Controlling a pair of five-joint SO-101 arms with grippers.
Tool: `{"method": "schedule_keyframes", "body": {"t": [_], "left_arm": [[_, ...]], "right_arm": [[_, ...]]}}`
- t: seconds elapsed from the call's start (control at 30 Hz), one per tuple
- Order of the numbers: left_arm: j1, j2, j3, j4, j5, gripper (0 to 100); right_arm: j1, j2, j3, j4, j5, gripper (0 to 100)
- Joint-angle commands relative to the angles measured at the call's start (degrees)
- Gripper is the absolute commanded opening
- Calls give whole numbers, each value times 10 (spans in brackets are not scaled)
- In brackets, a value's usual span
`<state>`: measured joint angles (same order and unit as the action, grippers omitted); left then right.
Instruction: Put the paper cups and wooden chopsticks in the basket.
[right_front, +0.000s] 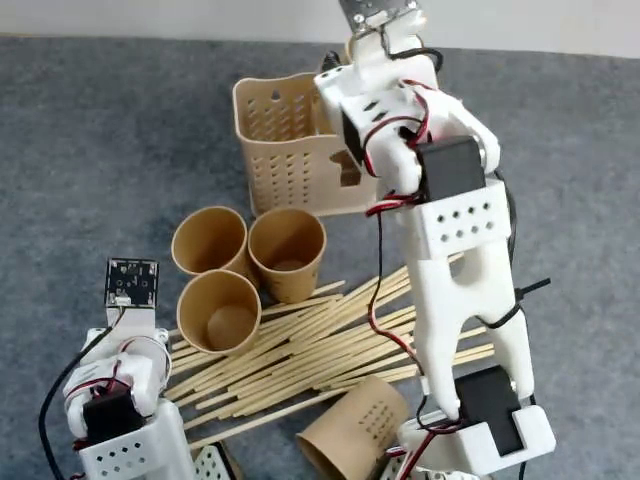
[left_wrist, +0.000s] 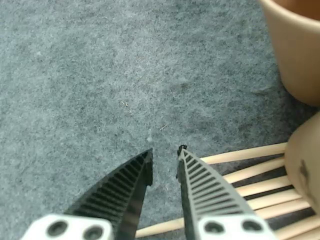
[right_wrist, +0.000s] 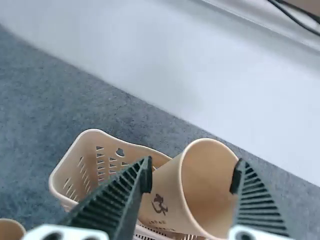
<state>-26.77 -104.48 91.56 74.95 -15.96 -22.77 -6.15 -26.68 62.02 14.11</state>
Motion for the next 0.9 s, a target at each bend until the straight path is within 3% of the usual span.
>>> {"method": "schedule_keyframes", "body": {"t": [0.0,0.47,0.6,0.87], "left_arm": [[-7,-8,-5,-6,-3,102],[-7,-8,-5,-6,-3,102],[-7,-8,-5,-6,-3,102],[-7,-8,-5,-6,-3,102]], "right_arm": [[28,-34,-5,3,-27,260],[29,-33,91,-9,-36,259],[29,-33,116,-33,-34,190],[29,-35,118,-35,101,39]]}}
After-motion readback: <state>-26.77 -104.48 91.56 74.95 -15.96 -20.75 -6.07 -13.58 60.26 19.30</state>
